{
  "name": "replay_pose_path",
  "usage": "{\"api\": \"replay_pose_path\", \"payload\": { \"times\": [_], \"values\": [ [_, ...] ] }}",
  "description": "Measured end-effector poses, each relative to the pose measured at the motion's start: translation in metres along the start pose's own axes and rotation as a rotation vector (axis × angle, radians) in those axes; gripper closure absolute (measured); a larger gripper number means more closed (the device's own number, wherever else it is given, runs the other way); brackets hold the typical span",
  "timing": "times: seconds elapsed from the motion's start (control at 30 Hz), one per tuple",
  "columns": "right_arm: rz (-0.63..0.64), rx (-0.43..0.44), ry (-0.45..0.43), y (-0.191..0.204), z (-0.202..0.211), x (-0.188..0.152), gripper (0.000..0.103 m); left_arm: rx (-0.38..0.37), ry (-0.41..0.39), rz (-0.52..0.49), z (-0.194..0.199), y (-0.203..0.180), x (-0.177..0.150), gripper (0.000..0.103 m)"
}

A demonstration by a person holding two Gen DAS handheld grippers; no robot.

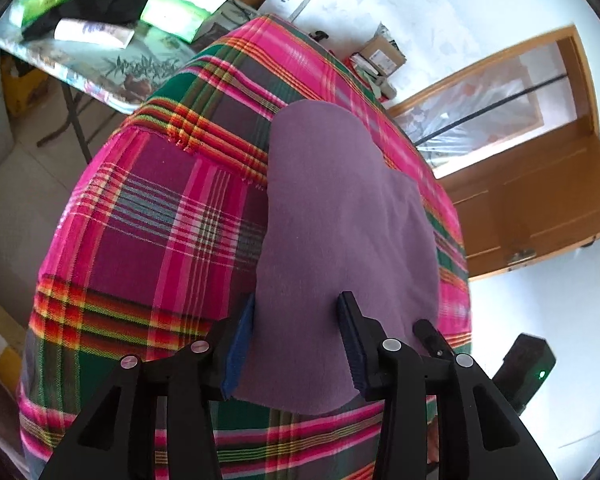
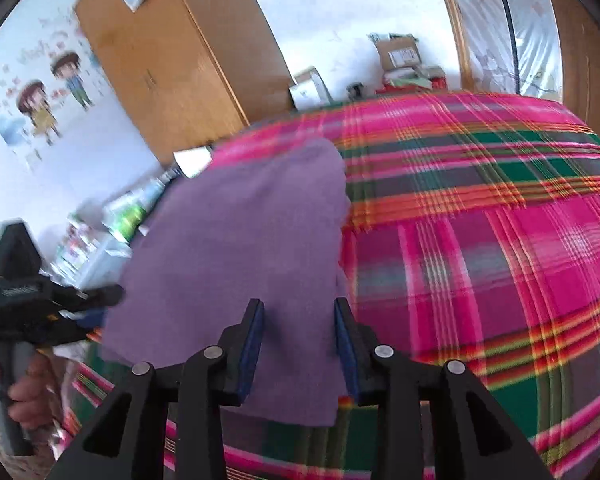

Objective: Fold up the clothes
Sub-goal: 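Lower the bundle flat onto the bed and open both tools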

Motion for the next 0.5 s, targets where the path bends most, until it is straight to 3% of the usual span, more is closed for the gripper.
{"api": "replay_pose_path", "payload": {
  "times": [0.23,0.5],
  "values": [
    [0.003,-0.014,0.010,0.000,-0.001,-0.005,0.067,0.069,-0.007,-0.023,0.003,-0.001,-0.009,0.056],
    [-0.014,-0.009,0.028,-0.005,0.004,-0.012,0.067,0.086,0.003,0.007,0.006,0.009,-0.021,0.053]
  ]
}}
Point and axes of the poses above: each gripper's, at about its wrist camera, not at the fingertips, and z roughly against the way its jaws point, y to its left, x to its top, the point moved 1 cm from there along -z, roughly the way its jaws point, and after that the axes turned 2 degrees about x, right-handed, at the moved point
